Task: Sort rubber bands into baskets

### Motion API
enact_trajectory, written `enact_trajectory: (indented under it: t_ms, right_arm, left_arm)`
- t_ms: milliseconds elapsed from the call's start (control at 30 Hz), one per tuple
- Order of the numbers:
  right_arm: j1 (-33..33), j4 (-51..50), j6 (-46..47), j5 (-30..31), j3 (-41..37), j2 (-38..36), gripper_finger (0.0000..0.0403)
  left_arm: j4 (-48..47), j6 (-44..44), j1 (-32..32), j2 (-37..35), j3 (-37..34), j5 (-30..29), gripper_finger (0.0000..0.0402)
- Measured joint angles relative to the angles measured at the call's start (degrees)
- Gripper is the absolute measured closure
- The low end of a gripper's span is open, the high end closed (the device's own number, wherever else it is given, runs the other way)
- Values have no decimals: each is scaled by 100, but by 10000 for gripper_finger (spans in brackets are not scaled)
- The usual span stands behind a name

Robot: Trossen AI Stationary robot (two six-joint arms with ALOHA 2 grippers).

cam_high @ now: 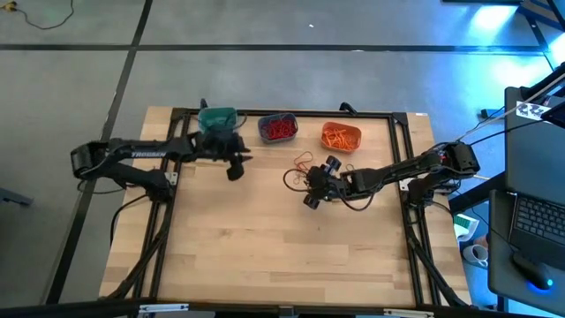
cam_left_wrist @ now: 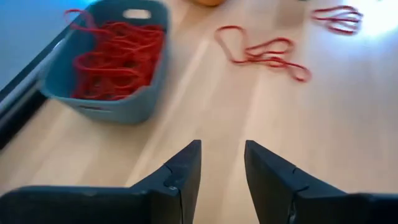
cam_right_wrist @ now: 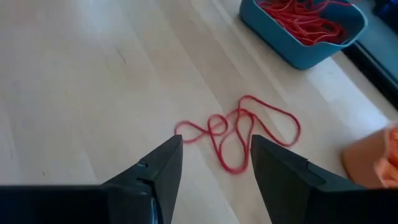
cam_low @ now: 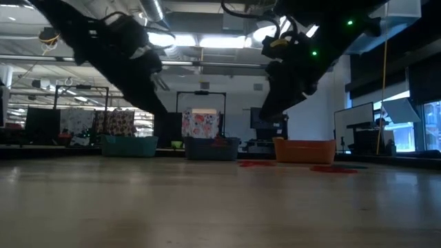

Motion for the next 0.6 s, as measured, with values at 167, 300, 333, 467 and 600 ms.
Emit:
enact_trajectory:
  t_ms: [167, 300, 333, 467, 600]
  right_arm:
    - [-352, 251, -105, -645, 0, 0, 202]
    - [-713, 394, -111, -977, 0, 91, 167]
    - [-806, 361, -110, -1048, -5, 127, 157]
    - [-1075, 643, -111, -1296, -2, 557, 136]
    - [-1284, 978, -131, -1586, -6, 1059, 135]
  left_arm:
    - [485, -172, -377, -389, -521, -33, 291]
    - [586, -135, -601, -439, -764, -15, 300]
    - [598, -127, -626, -444, -765, -27, 302]
    - [599, -114, -659, -448, -767, -37, 309]
    - [579, -59, -655, -445, -765, -39, 309]
